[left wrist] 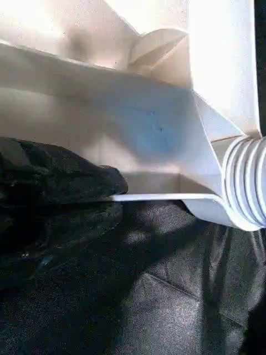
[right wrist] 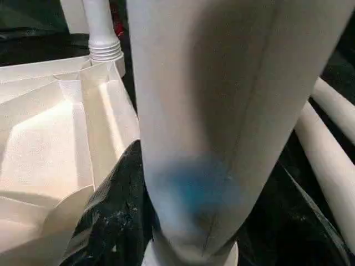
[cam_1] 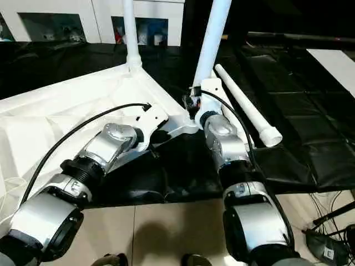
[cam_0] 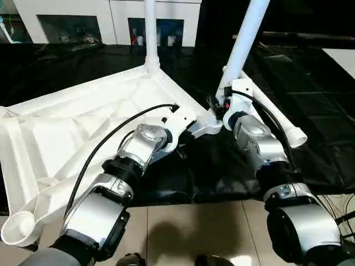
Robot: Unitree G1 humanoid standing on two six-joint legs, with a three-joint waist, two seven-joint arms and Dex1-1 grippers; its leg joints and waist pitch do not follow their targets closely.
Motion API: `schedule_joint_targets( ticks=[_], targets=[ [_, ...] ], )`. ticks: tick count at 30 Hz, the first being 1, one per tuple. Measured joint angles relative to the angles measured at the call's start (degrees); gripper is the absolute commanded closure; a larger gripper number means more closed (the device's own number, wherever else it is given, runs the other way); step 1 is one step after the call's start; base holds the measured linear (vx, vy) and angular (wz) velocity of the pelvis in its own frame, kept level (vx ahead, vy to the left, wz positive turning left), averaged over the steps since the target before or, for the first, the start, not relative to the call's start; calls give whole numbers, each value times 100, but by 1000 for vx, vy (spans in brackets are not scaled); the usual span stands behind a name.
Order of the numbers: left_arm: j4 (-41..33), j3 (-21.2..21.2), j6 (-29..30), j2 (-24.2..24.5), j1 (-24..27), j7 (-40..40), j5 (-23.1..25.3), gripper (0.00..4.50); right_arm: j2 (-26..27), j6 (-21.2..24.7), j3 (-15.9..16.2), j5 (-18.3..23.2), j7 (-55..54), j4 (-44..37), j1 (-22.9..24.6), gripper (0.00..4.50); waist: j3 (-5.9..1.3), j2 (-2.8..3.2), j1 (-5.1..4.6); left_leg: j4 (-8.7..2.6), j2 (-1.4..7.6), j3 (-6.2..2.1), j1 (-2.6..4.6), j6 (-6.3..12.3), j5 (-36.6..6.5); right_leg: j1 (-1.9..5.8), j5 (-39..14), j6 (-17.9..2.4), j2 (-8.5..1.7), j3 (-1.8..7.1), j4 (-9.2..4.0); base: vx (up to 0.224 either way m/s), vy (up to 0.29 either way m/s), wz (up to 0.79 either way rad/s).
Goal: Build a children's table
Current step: Rotate leg to tighten
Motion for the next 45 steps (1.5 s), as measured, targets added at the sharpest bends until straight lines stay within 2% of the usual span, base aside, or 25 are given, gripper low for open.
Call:
schedule_joint_targets(
  ticks=[2, 3, 4, 6, 7, 9, 17, 23, 24, 28, 31, 34, 39, 44, 45],
  targets=[
    [0, 0, -32, 24, -20, -34, 0, 450, -7, -15, -13, -27, 36, 17, -59, 268, 0, 0, -2, -3, 0, 1, -34, 0, 0, -36, 0, 0, 0, 1, 1, 0, 0, 0],
    [0, 0, -35, 33, -44, -39, 0, 450, -17, -22, -55, -23, 100, 61, -122, 233, 0, 1, -4, -3, 0, 2, -59, 1, 1, -62, 4, -6, 0, 1, 2, 0, 0, 0],
    [0, 0, -36, 33, -55, -39, 0, 450, -32, -24, -80, -22, 150, 72, -140, 233, 1, 2, -4, -3, 0, 4, -72, 2, 1, -72, 6, -10, 0, 1, 2, 0, 0, 0],
    [0, 1, -45, 30, -63, -40, -2, 450, -41, -17, -123, 4, 282, 266, -175, 198, 3, 1, -2, -3, 1, 11, -72, 14, 9, -74, 28, -37, 0, 2, 5, 0, 0, 0],
    [0, 1, -46, 28, -80, -40, -2, 450, -28, 9, -122, 17, 305, 401, -121, 195, 16, 2, 4, -3, 3, 12, -77, 14, 9, -76, 28, -37, 0, 1, 5, 0, 0, 0],
    [-16, 12, -87, 56, -105, -101, -18, 450, -52, -100, -162, 92, 369, 440, -59, 177, 41, 40, 3, -3, 2, 29, -89, 17, 11, -89, 51, -65, -6, 7, 6, 0, 0, 0],
    [-17, 35, -159, 102, -196, -116, -18, 450, -90, -166, -167, 101, 630, 372, -80, 108, 48, 41, 9, -8, 9, 33, -109, 57, 40, -116, 211, -64, -9, -1, 16, 0, 0, 0],
    [-53, 41, -233, 158, -309, -172, -16, 450, -124, -395, -179, 128, 806, 217, -62, 63, 54, 72, 23, -2, 41, 48, -191, 122, 84, -186, 250, -36, 4, -17, 23, 0, 0, 0],
    [-61, 40, -255, 167, -317, -189, -14, 450, -135, -440, -181, 149, 869, 157, -23, 42, 53, 77, 23, -2, 41, 50, -203, 125, 83, -195, 250, -36, 4, -17, 23, 0, 0, 0],
    [-142, 29, -288, 255, -318, -304, -7, 450, -168, -522, -175, 161, 986, -82, 105, 18, 53, 81, 14, 21, 44, 53, -261, 131, 80, -258, 249, -37, 4, -15, 36, 0, 0, 0],
    [-262, 9, -323, 369, -241, -479, -3, 450, -201, -525, -126, 150, 1061, -381, 280, 18, 58, 88, 12, 31, 47, 53, -268, 135, 82, -263, 250, -37, 4, -15, 40, 0, 0, 0],
    [-655, -80, -569, 662, 40, -957, -16, 450, -378, -389, 20, 160, 1398, -1076, 611, 18, 74, 108, 18, 31, 47, 55, -268, 136, 83, -263, 250, -37, 4, -13, 39, 0, 0, 0],
    [-1246, -85, -763, 1194, 465, -1736, -146, 450, -899, 137, 163, 262, 2086, -2166, 1065, 18, 82, 113, 14, 31, 49, 57, -267, 135, 84, -266, 250, -37, 5, -11, 42, 0, 0, 0],
    [-1653, -89, -1114, 1521, 830, -2301, -277, 450, -1271, 642, 332, 560, 2762, -2813, 1389, 18, 91, 125, 17, 32, 50, 59, -267, 136, 83, -267, 250, -36, 5, -9, 44, 0, 0, 0],
    [-1791, -101, -1219, 1642, 934, -2534, -349, 450, -1529, 848, 449, 688, 3137, -3122, 1551, 18, 100, 137, 43, 31, 50, 59, -269, 135, 83, -267, 249, -36, 5, -11, 45, 0, 0, 0]
  ],
)
